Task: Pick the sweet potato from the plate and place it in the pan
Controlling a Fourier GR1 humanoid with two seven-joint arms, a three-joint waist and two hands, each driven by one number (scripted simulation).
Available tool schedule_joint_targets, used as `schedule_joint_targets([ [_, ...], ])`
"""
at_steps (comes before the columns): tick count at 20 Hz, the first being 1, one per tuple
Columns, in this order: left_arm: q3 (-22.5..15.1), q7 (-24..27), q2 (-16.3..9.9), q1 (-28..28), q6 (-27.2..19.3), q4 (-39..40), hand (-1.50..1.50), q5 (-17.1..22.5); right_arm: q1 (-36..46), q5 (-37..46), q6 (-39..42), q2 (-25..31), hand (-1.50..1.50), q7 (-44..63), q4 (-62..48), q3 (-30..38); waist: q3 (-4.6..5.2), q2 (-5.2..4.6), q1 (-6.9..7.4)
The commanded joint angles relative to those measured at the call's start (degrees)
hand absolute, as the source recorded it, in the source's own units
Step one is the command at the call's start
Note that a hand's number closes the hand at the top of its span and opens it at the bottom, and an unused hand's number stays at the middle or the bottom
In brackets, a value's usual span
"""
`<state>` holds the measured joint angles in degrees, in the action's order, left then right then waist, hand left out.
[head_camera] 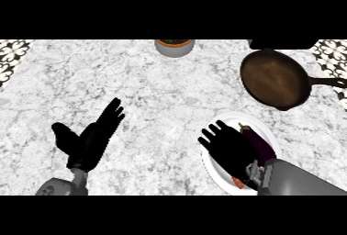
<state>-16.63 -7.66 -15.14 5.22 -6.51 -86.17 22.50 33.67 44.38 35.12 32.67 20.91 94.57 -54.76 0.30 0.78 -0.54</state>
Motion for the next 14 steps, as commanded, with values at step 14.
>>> schedule_joint_targets([
  [14,1.79,-3.06,3.50,2.39,0.86,-0.08,0.00,-2.84,-12.58,11.50,14.46,-9.70,-1.50,20.39,4.78,-4.56,-0.31,-0.76,0.41],
])
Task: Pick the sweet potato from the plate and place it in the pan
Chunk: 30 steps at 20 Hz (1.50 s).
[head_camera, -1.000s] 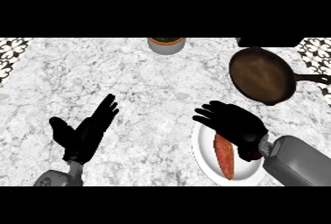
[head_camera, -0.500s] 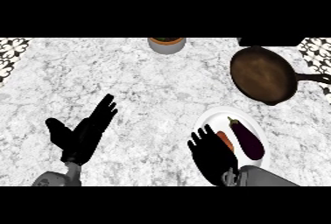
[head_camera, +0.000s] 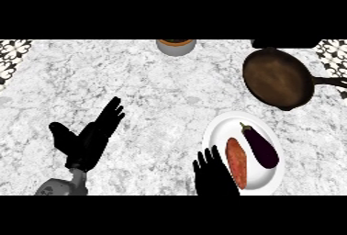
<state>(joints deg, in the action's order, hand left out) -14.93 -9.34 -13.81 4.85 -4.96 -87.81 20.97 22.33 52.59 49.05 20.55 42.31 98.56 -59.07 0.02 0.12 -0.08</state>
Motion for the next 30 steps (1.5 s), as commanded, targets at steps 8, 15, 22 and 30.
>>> schedule_joint_targets([
  [8,0.53,-2.17,3.05,-1.54,0.44,-2.40,0.00,-2.32,-0.13,10.70,1.69,1.79,-1.50,-2.53,-1.52,1.06,-0.02,-0.07,0.23],
  [15,1.20,-1.33,4.24,-2.78,1.39,-2.39,0.00,-4.60,-0.72,15.96,-7.07,2.44,-1.50,-10.38,-10.07,2.12,-0.03,-0.12,0.44],
  [22,3.52,1.46,5.06,-0.74,4.70,2.96,0.00,-5.45,-2.73,20.49,-15.60,5.59,1.50,-18.22,-12.50,4.85,-0.03,-0.17,0.19],
  [30,4.27,-2.91,5.38,-0.93,4.15,-1.58,0.00,-5.90,1.55,28.32,-21.67,5.84,1.50,-27.36,-16.53,3.75,-0.03,-0.11,0.29],
])
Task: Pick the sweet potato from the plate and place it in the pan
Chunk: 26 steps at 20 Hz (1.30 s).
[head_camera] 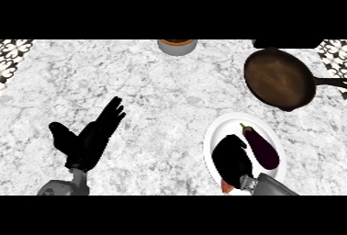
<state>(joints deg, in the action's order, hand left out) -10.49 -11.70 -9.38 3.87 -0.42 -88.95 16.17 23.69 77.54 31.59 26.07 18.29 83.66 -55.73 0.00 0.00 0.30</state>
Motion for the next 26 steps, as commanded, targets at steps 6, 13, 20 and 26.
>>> schedule_joint_targets([
  [6,0.77,-0.62,0.56,-2.17,-0.20,-3.13,0.00,-0.50,-7.74,0.17,-17.39,5.29,1.50,-6.47,3.81,4.59,-0.08,0.14,-0.90],
  [13,1.87,1.15,0.07,-3.91,-0.42,-1.94,0.00,-0.91,-19.95,-19.22,-36.27,10.38,1.50,-17.74,14.64,19.18,-0.23,0.33,-3.37],
  [20,3.59,0.78,-0.95,-2.47,0.93,-0.79,0.00,0.42,-29.16,-41.11,-44.03,14.01,1.50,-27.82,27.34,32.17,-0.11,0.30,-3.54],
  [26,1.48,-0.53,0.49,-2.54,0.45,-2.35,0.00,-0.34,-33.36,-63.94,-39.59,13.21,1.50,-36.18,25.32,41.64,-0.14,0.00,-1.35],
])
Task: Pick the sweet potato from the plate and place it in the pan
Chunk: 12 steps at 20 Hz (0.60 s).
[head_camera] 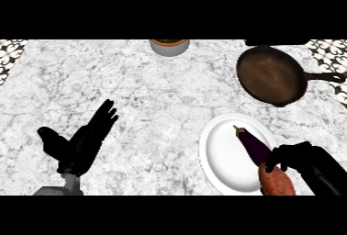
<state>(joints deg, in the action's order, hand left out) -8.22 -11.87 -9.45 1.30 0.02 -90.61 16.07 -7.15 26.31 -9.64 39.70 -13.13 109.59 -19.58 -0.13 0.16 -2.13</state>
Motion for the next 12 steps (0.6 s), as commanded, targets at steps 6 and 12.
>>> schedule_joint_targets([
  [6,-0.51,-1.75,1.57,4.04,0.91,3.63,0.00,-0.48,6.16,-23.64,13.09,1.63,1.50,-8.66,-15.14,15.83,0.11,-0.31,2.31],
  [12,-1.10,-0.81,1.61,2.81,1.45,1.01,0.00,-1.75,22.91,-9.93,5.87,-4.33,1.50,-14.53,-37.31,14.19,0.08,-0.44,3.60],
])
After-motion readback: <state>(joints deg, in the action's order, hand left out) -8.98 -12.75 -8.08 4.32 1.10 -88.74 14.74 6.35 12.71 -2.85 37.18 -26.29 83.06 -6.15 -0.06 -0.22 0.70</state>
